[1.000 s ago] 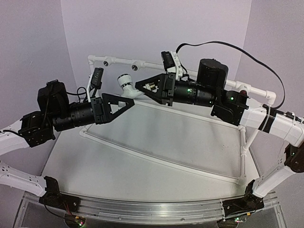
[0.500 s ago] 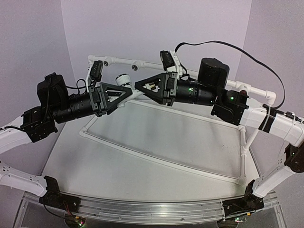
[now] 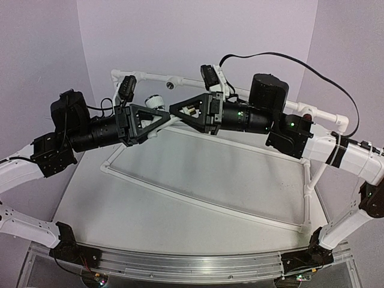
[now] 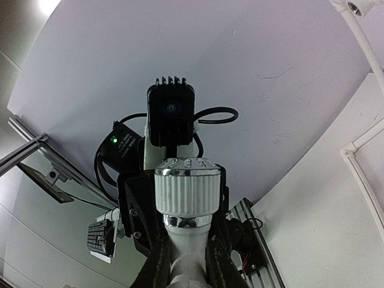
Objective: Install the water faucets
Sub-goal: Pass from the right arm to the left
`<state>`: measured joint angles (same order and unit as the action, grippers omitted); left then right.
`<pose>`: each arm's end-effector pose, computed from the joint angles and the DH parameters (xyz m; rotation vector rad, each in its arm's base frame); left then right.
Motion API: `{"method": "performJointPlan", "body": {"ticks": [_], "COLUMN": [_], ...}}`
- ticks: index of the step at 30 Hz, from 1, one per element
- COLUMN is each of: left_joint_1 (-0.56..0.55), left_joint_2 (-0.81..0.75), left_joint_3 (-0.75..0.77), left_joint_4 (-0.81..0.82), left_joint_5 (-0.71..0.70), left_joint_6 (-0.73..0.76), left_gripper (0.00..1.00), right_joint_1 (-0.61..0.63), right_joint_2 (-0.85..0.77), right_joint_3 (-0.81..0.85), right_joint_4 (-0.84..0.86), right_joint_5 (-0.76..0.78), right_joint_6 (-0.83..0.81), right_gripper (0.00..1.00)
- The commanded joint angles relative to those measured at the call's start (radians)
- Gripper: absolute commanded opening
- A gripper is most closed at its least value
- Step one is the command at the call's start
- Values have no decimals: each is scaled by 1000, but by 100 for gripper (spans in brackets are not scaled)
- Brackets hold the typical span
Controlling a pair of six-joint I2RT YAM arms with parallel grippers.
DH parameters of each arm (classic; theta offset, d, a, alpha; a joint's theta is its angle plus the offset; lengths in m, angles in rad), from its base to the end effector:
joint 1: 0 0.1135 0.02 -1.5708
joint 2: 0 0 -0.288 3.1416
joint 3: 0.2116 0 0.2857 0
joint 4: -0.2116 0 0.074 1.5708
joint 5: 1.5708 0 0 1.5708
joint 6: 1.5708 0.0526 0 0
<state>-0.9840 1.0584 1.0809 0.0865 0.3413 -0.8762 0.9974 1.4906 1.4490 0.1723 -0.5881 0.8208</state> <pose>0.1401 -0.2425 0.4442 0.4193 1.6857 -1.7011 0.1899 0.3479 0.4643 -0.7270 1.6248 1.8265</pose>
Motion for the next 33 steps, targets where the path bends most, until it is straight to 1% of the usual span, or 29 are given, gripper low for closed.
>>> {"method": "performJointPlan", "body": {"ticks": [1,3,5,7,9,10,12,14,17,21,25,30,32,33], "left_joint_1": [23,32,37,39,37,38,39,39,39,39,40,45,45,47], "left_joint_2": [-8,-6,-5,-16,-36,-48,-69,-77,-65,-31,-5,11,10,9], "left_joint_3": [20,14,5,-9,-37,-52,-82,-96,-84,-36,-16,-10,-13,-14], "left_joint_4": [95,109,112,113,113,113,113,112,111,111,111,112,111,111], "left_joint_5": [42,55,58,48,25,2,-34,-49,-33,20,25,35,32,31], "left_joint_6": [-36,-55,-62,-52,-29,-18,10,32,51,53,39,18,17,17], "left_gripper": [30,31,37,50,69,74,80,82,83,78,70,52,47,47], "right_joint_1": [4,4,3,4,4,4,4,4,4,4,4,3,3,3], "right_joint_2": [9,11,13,8,1,-6,-12,-3,17,30,43,46,42,41], "right_joint_3": [34,33,31,25,20,16,10,16,30,31,41,41,37,35], "right_joint_4": [73,73,73,73,71,58,41,30,29,29,29,28,27,27], "right_joint_5": [-22,-23,-19,-3,42,81,145,160,136,131,120,112,113,113], "right_joint_6": [5,5,5,5,13,27,61,95,125,132,135,129,126,126], "right_gripper": [0,0,0,0,0,0,0,0,0,0,0,0,0,0]}}
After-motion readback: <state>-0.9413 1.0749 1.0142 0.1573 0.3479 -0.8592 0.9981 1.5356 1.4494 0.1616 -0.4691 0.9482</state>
